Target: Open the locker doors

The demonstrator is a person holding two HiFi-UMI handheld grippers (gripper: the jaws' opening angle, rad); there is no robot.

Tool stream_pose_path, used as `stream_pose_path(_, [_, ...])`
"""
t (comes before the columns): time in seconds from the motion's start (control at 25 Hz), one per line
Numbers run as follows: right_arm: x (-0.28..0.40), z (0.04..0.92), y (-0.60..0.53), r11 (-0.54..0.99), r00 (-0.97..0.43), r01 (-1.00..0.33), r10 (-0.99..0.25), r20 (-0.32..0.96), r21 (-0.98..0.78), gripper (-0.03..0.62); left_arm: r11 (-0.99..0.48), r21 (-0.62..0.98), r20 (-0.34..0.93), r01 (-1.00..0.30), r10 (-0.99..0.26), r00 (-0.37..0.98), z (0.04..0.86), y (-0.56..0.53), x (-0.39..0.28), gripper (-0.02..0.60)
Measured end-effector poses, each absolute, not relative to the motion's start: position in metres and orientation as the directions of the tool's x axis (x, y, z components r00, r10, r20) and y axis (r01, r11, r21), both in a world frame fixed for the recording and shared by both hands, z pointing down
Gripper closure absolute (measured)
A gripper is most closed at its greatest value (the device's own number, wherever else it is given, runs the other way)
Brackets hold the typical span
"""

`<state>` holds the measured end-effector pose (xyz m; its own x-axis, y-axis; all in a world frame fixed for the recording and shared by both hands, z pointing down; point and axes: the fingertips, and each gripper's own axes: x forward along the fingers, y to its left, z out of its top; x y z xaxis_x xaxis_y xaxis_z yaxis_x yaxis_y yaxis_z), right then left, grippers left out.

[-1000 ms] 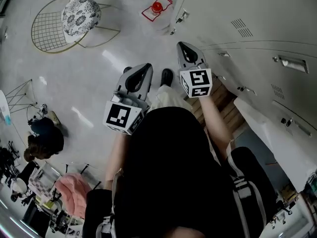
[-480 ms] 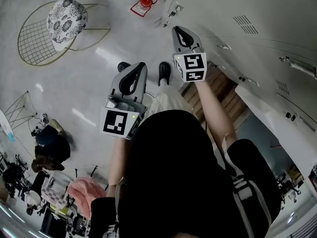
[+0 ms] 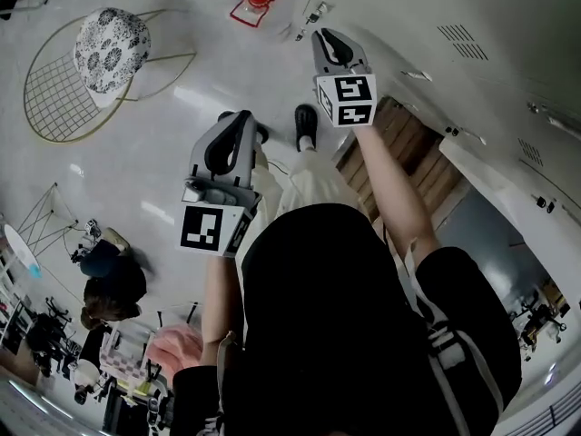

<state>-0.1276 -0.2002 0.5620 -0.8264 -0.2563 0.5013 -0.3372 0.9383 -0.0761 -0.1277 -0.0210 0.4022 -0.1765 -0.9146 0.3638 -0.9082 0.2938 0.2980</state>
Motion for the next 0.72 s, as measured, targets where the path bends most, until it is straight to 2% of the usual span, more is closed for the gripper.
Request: stream_pose_path(0.72, [-0.160, 0.622, -0.235, 0.886, -0.751, -0.461, -0.360, 0.553, -0.049, 0.476, 0.212, 0.355, 0.393, -0.911, -0.917, -0.061, 0.434, -0.033, -0.146, 0.563])
